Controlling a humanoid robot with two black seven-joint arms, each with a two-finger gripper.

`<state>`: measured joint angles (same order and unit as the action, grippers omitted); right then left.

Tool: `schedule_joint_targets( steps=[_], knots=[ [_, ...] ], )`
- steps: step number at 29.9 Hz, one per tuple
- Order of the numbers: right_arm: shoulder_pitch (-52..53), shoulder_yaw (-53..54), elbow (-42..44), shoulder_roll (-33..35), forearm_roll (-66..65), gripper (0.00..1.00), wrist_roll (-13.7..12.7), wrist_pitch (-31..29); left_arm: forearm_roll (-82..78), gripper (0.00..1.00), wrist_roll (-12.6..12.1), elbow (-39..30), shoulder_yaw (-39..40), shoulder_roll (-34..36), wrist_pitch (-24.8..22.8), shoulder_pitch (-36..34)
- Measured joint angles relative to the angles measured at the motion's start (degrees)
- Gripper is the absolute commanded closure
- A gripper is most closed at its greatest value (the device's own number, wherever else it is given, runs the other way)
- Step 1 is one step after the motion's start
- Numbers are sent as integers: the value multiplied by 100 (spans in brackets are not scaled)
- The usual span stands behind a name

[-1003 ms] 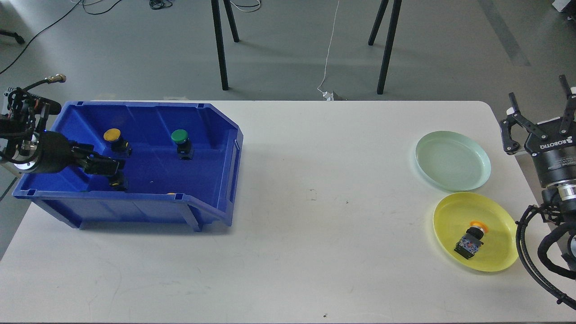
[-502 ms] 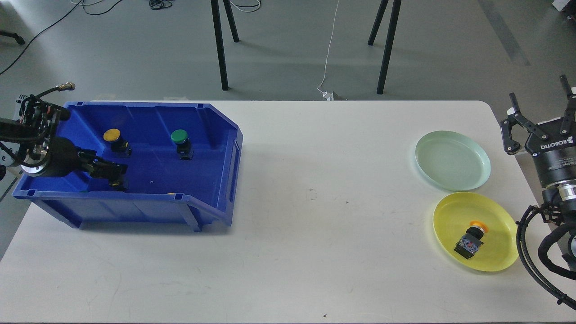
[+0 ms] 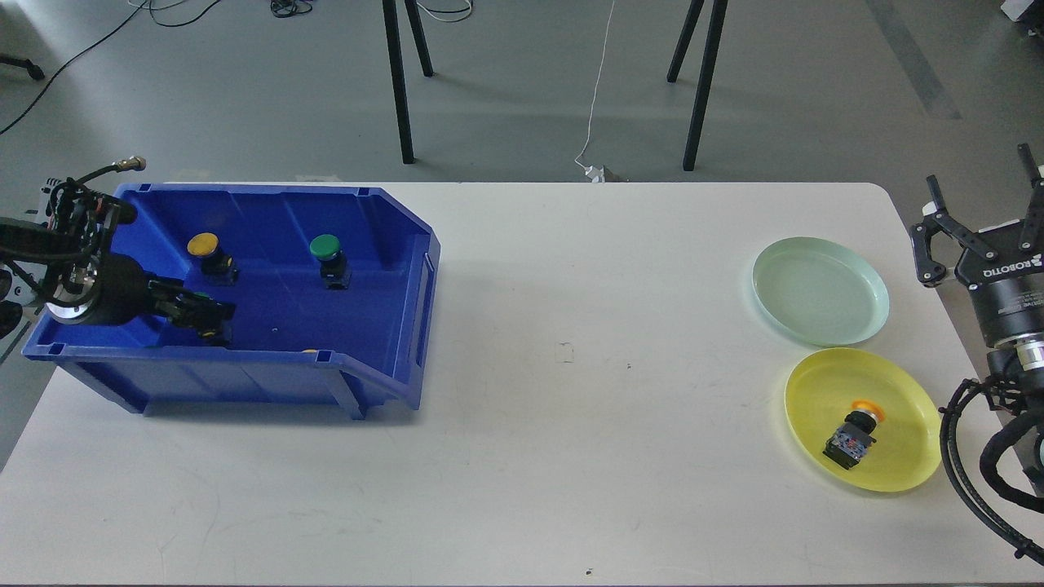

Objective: Pass button and place on color plate
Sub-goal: 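Lower the left gripper into the bin and grasp a green button, then lift the green button out of the bin with the left gripper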

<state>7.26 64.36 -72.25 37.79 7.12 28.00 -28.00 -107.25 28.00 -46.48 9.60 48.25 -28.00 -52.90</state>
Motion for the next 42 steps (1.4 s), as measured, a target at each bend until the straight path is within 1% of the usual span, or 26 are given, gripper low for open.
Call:
schedule_joint_targets(
  steps=[2, 3, 4, 6, 7, 8, 10, 11, 12, 14, 19, 23, 26, 31, 34, 36, 39, 42],
  knots=[
    [-10, 0, 1, 0, 0, 28, 0, 0, -4, 38, 0, 0, 0, 0, 0, 29],
    [-11, 0, 1, 0, 0, 27, 0, 0, -4, 47, 0, 0, 1, 0, 0, 37],
    [-12, 0, 1, 0, 0, 27, 0, 0, -5, 52, 0, 0, 2, 1, 0, 43],
    [-13, 0, 1, 0, 0, 27, 0, 0, -6, 54, 0, -1, 5, 5, 0, 45],
    [-13, 0, 1, 0, 0, 27, 0, 0, -6, 56, 0, -1, 6, 7, 0, 45],
    [-14, 0, 1, 0, 0, 27, 0, 0, -5, 62, 0, -1, 6, 7, 0, 45],
    [-14, 0, 4, 0, 0, 27, 0, 0, 9, 81, 0, -2, 7, 7, 0, 45],
    [-15, 0, 7, 0, 0, 27, 0, 0, 18, 88, 0, -2, 7, 7, 0, 43],
    [-16, 0, 8, 0, 0, 27, 0, 0, 25, 90, 0, -2, 7, 5, 0, 40],
    [-21, -2, 11, -4, 0, 27, 0, 0, 31, 92, 0, -2, 7, 5, 0, 33],
    [-54, -3, 19, -8, 0, 27, 0, 0, 27, 93, 0, -2, 7, 24, 0, 21],
    [-58, 4, 19, -9, 0, 27, 0, 0, 101, 94, 1, -37, 75, 96, 0, -117],
    [-58, 27, 19, -14, 0, 27, 0, 0, 565, 94, 0, -205, 113, 293, 0, -576],
    [-59, 48, 19, -14, -1, 27, 0, 0, 2019, 94, 0, -983, 282, 706, 0, -1394],
    [-52, 52, 19, -4, 0, 26, 0, 0, 2839, 94, 1, -1373, 779, 736, 0, -1511],
    [-38, 56, 19, 4, -15, 24, 0, 0, 3435, 94, 0, -1454, 1269, 591, 0, -1457],
    [15, -12, -9, 36, -164, 22, 0, 0, 4308, 93, 0, -1417, 2049, 112, 0, -1122],
    [156, -82, -64, 15, -614, 22, 0, 0, 4697, 93, 3, -1010, 2939, -714, 1, -624]
  ],
)
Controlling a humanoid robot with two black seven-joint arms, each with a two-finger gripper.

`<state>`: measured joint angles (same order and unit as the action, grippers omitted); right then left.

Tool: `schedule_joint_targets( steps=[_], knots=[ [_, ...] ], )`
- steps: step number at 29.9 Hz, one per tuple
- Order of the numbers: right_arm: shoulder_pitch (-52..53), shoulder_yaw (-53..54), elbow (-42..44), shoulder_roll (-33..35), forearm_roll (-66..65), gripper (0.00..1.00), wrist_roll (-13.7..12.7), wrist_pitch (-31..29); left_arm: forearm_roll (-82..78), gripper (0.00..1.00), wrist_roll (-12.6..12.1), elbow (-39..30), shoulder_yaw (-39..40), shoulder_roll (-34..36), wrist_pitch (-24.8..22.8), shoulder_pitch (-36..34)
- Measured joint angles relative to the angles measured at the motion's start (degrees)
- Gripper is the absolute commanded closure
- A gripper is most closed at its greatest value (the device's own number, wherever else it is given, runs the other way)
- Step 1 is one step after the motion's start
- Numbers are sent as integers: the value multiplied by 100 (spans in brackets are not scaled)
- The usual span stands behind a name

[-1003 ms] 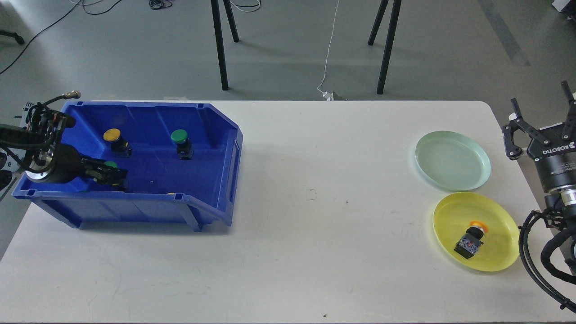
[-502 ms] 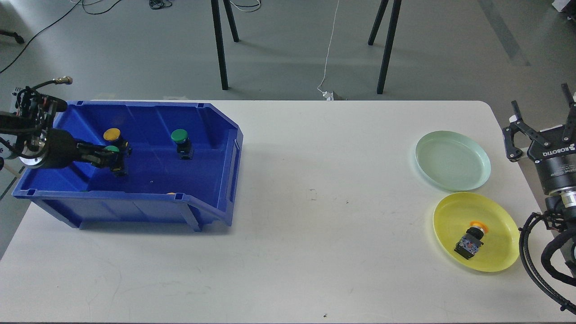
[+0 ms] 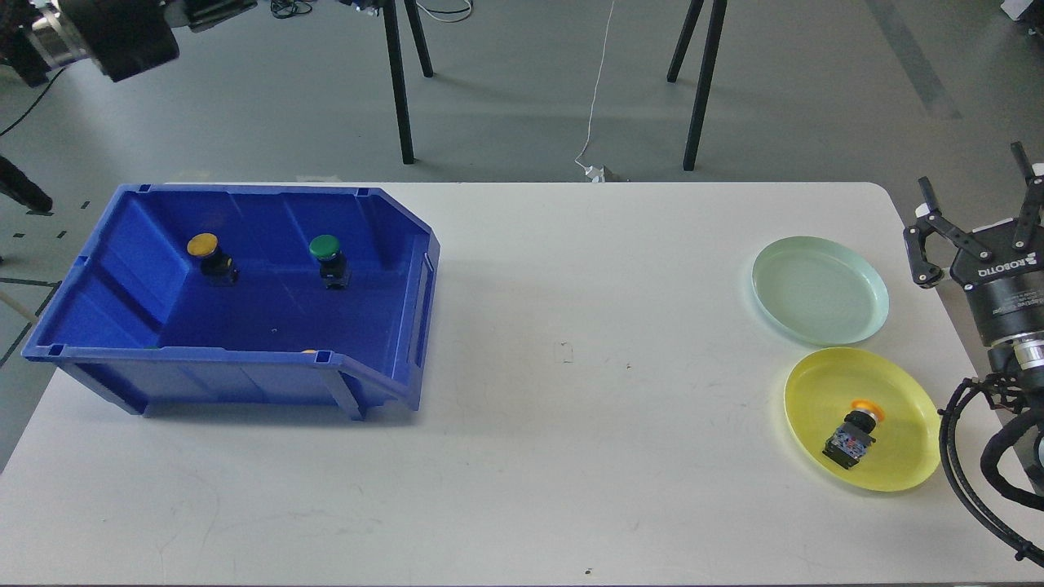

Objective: Pass button and place on color plate
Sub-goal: 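Lift the green button out of the bin with the left gripper, then bring the right gripper to the left gripper and grasp the green button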

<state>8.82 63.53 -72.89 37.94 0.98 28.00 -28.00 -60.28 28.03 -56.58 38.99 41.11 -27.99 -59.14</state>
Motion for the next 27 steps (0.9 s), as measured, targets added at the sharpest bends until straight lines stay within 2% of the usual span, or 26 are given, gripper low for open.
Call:
schedule_joint_targets(
  steps=[2, 6, 10, 12, 15, 21, 27],
  knots=[
    [168, -66, -75, -37, -362, 22, 0, 0, 13, 93, -3, 384, 440, -634, 0, 343],
    [571, -469, -387, -119, -1153, 22, 0, 5, -259, 93, -4, 668, 738, -1596, -1, 775],
    [1273, -1068, -571, -448, -2403, 19, 0, 711, -550, 93, -4, 742, 757, -2119, -1, 1007],
    [1652, -1352, -529, -700, -2994, 19, 0, 1228, -616, 93, -4, 752, 736, -2247, -1, 1100],
    [2134, -1785, -209, -1081, -3321, 19, 0, 1549, -639, 93, -4, 752, 718, -2379, -1, 1201],
    [2629, -2180, 529, -1966, -3360, 18, 0, 1622, -785, 93, -4, 684, 698, -2458, -1, 1407],
    [2659, -2206, 907, -2525, -3258, 17, 0, 1606, -834, 93, -4, 657, 698, -2467, -1, 1471]
  ],
)
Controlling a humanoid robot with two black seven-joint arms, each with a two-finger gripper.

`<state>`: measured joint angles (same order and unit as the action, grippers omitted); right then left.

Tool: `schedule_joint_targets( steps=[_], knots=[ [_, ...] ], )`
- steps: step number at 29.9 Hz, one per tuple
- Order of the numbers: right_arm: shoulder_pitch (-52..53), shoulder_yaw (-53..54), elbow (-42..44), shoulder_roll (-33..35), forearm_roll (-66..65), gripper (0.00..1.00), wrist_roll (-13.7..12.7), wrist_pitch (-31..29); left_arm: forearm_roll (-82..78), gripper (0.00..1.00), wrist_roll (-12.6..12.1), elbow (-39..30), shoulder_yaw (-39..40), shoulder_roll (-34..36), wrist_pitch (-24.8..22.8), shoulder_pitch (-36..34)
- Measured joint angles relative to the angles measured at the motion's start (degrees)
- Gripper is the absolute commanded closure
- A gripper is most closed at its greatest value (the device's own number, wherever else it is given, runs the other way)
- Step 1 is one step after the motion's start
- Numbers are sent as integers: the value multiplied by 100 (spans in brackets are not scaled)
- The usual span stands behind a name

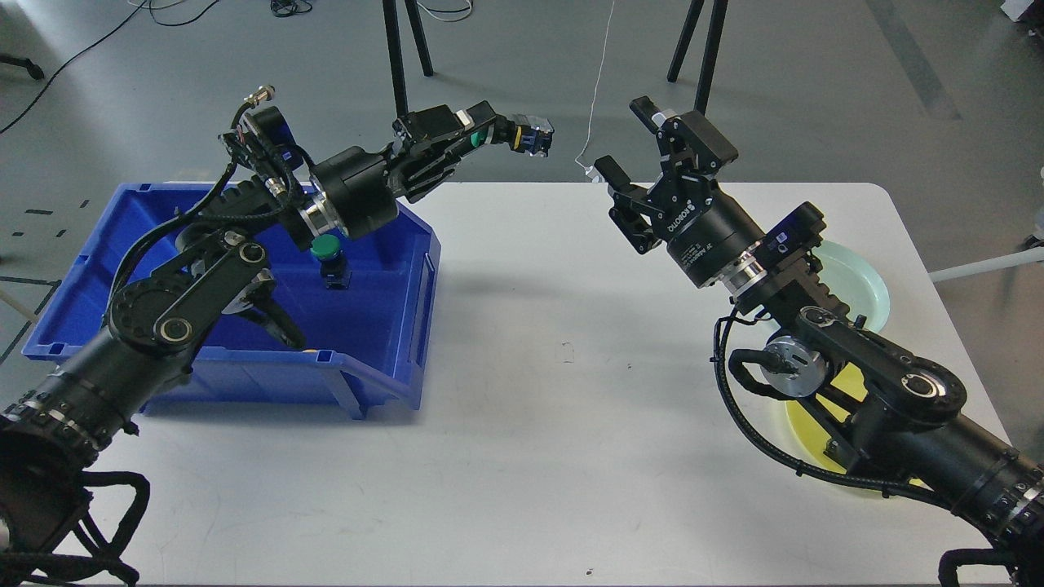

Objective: Pass button and place on color plate
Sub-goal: 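Bring the right gripper to the left gripper and grasp the green button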

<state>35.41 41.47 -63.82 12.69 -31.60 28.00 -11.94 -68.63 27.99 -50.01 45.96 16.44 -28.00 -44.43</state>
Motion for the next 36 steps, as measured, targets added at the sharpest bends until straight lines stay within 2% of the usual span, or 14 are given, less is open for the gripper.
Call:
schedule_joint_targets(
  steps=[17, 29, 36],
  knots=[
    [475, -18, 1137, -1186, 110, 17, -60, -37, -92, 93, 0, 17, -5, -9, 0, -5],
    [799, -17, 1748, -1269, 110, 21, -94, -34, -193, 93, 0, 26, -6, -14, 0, -9],
    [870, -92, 1801, -1269, 110, 21, -259, -51, -211, 93, 0, 47, -6, -51, 0, -7]
  ],
)
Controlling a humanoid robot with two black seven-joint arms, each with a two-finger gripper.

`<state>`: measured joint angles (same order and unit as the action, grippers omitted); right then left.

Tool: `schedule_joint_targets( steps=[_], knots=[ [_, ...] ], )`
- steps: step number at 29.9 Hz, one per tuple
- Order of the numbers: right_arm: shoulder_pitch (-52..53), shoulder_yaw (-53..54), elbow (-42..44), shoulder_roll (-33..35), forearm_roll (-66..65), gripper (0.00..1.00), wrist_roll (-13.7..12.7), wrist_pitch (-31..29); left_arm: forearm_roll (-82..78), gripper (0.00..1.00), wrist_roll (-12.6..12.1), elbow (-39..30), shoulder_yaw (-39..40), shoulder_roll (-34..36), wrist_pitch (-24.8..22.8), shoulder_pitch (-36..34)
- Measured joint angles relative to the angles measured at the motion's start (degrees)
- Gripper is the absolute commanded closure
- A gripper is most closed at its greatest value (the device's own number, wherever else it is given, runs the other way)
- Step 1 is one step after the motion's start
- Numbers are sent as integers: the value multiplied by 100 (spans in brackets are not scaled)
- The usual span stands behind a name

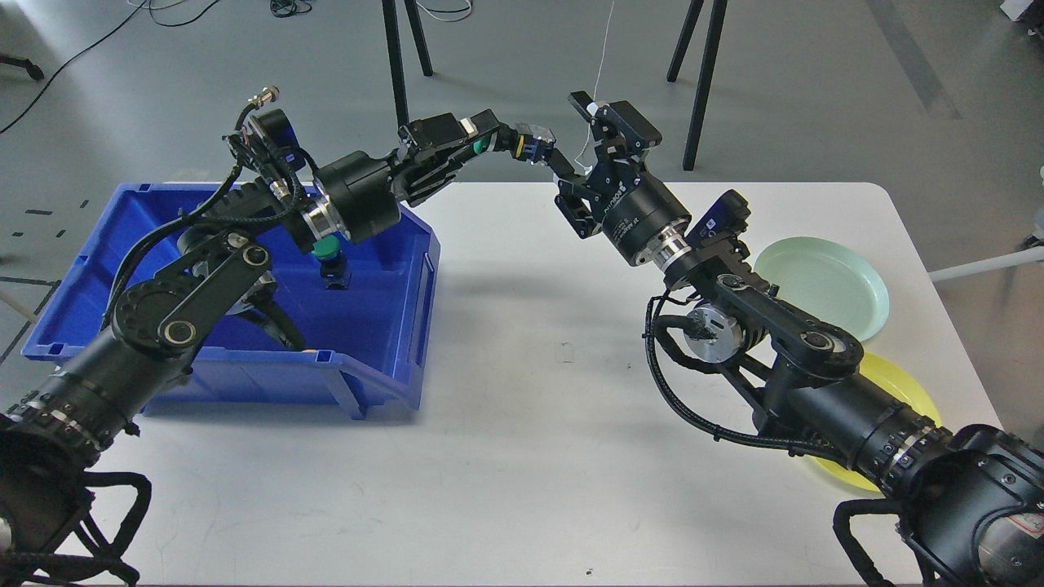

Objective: Pass button and place on color plate
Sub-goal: 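Bring the right gripper to the left gripper and grasp the green button, then carry the green button with the right gripper toward the pale green plate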

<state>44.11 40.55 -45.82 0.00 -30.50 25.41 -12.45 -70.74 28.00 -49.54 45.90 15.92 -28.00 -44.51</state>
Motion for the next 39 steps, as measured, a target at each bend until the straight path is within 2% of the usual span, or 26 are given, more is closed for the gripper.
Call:
schedule_joint_targets(
  steps=[5, 8, 9, 11, 12, 25, 26, 27, 28, 29, 30, 32, 39],
  knots=[
    [-11, -240, -74, 0, 0, 23, 6, -27, -1, 93, 0, 26, -2, -35, 0, -2],
    [-30, -292, -90, 0, 0, 32, 30, -89, -1, 93, 0, 31, -3, -36, 0, -4],
    [-34, -296, -95, 0, 0, 42, 35, -108, -1, 93, 0, 32, -3, -36, 0, -7],
    [-45, -302, -112, 0, 0, 83, 40, -125, -1, 93, 0, 32, -3, -37, 0, -8],
    [-48, -305, -127, 0, 0, 100, 40, -129, -1, 93, 0, 32, -3, -37, 0, -8],
    [-72, -333, -306, 0, -7, 100, -16, -92, -13, 91, 0, 40, -3, -38, 0, 4],
    [-74, -333, -306, 0, -7, 100, -17, -88, -13, 87, 0, 41, -3, -37, 0, 4],
    [-78, -334, -307, -1, -7, 100, -17, -86, -13, 76, 0, 41, -3, -37, 0, 4],
    [-82, -334, -307, -1, -8, 100, -17, -83, -11, 51, 0, 41, -3, -37, 0, 4],
    [-85, -334, -307, -1, -7, 100, -17, -80, 0, 21, 0, 41, -3, -40, 0, 4],
    [-93, -334, -311, 0, -7, 100, -17, -78, 24, 3, 0, 41, -3, -47, 0, 4],
    [-107, -335, -315, 0, -8, 100, -17, -75, 79, 0, -1, 41, 9, -68, 0, 4],
    [-116, -344, -322, -1, -15, 100, -34, -75, 398, 0, 0, 45, 51, -89, -1, -11]
  ],
)
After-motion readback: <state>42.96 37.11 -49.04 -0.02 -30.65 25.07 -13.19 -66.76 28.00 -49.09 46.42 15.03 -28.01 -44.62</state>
